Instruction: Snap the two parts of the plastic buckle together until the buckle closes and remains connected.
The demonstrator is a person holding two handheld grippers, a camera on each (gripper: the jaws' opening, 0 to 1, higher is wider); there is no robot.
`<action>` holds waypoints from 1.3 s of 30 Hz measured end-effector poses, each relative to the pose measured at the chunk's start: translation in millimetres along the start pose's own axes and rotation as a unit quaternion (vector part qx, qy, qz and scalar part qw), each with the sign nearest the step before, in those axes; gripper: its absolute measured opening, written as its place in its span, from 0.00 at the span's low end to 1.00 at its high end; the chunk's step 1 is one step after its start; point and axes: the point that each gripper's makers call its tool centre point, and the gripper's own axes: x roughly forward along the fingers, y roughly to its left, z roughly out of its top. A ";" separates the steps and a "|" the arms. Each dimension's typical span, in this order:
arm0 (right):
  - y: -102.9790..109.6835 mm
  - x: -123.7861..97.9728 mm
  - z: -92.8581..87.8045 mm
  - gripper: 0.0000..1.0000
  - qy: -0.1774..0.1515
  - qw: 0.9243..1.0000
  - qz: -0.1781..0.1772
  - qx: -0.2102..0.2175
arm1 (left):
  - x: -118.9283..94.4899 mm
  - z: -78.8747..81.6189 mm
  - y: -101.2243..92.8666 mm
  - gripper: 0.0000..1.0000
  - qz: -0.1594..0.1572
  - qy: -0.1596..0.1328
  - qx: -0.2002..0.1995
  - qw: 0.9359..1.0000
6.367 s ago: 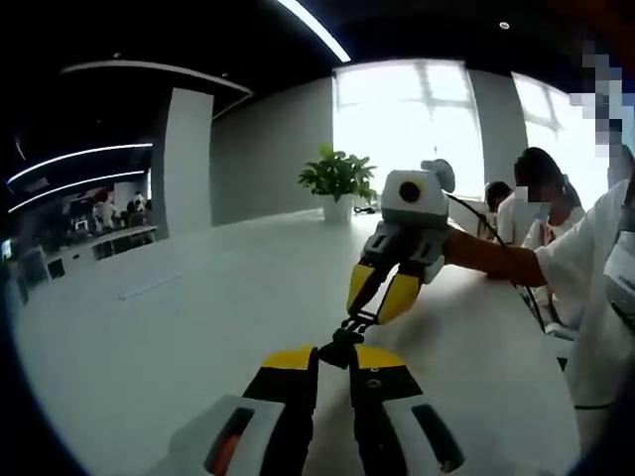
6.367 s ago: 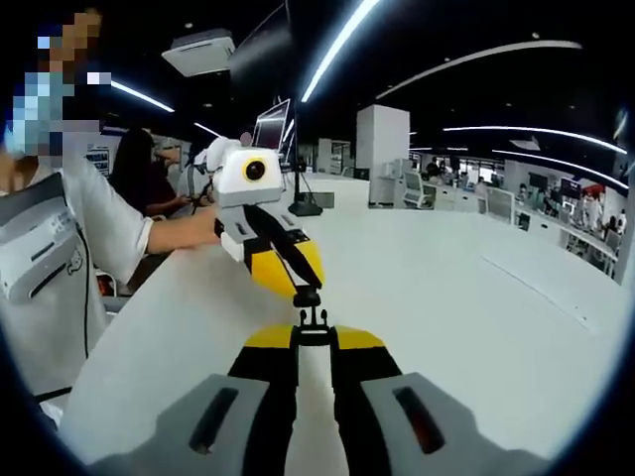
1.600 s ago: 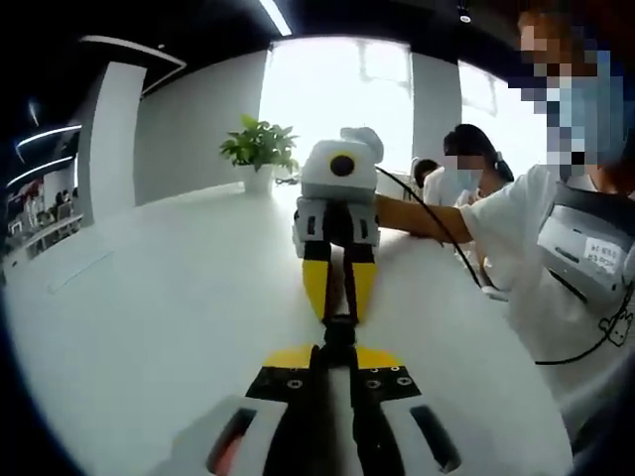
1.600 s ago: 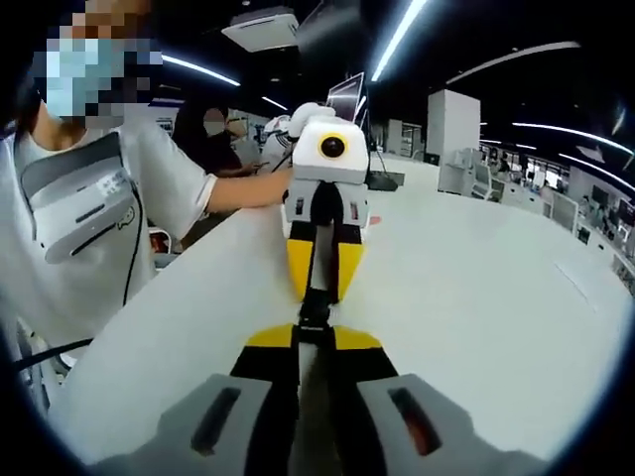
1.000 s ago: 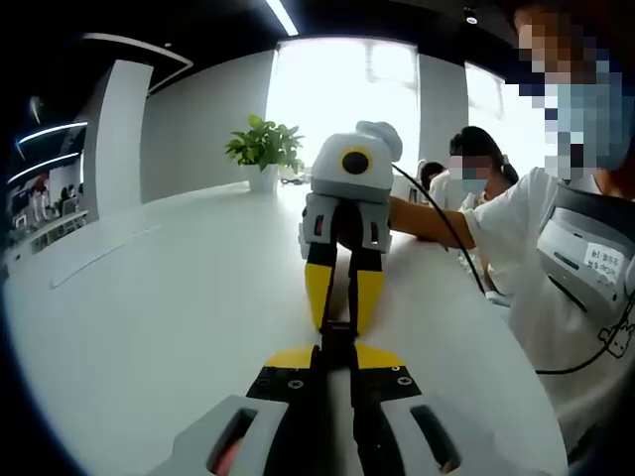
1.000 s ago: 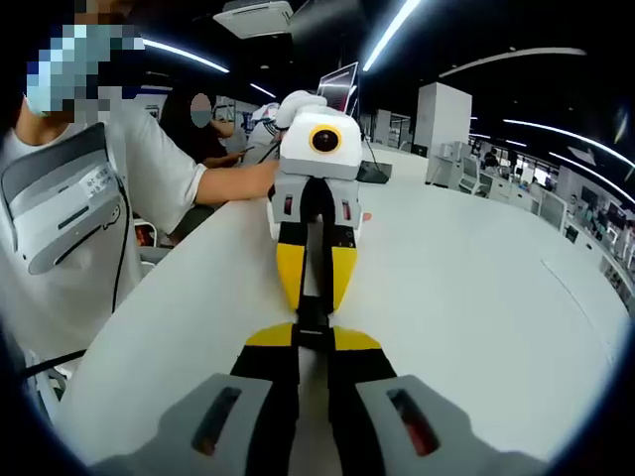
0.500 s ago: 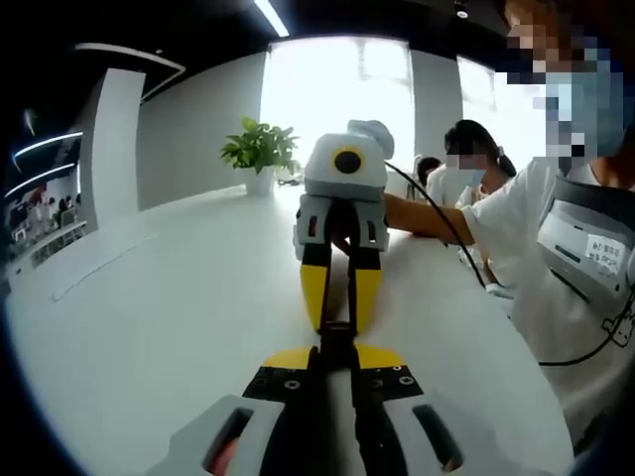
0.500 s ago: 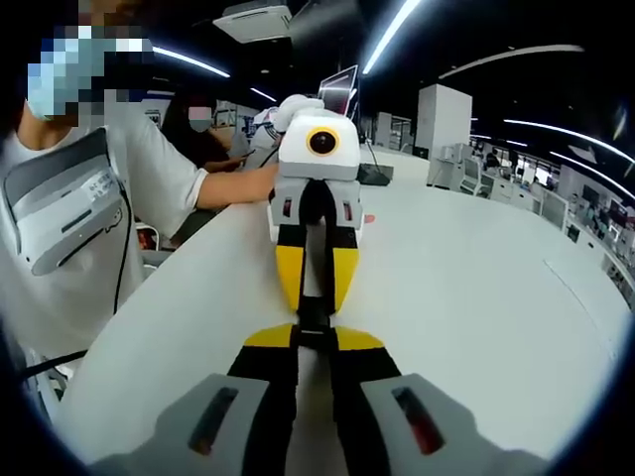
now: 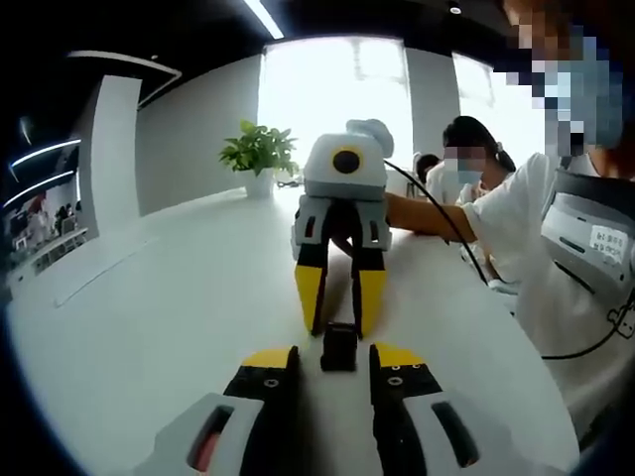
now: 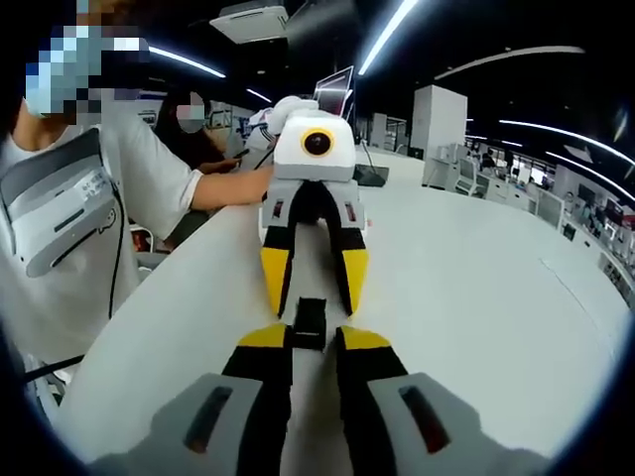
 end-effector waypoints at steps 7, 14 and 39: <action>-0.1 1.2 -2.8 0.12 -0.004 1.000 0.005 0.017 | -5.7 5.1 1.7 0.28 0.004 -0.014 -0.009 1.000; -7.2 5.4 -1.6 0.12 -0.010 1.000 0.002 0.021 | -13.7 10.8 10.9 0.25 0.017 -0.037 -0.031 0.999; -103.9 -19.2 -19.4 0.12 -0.001 0.998 -0.048 0.033 | -27.5 12.8 31.5 0.24 0.051 -0.060 -0.065 0.995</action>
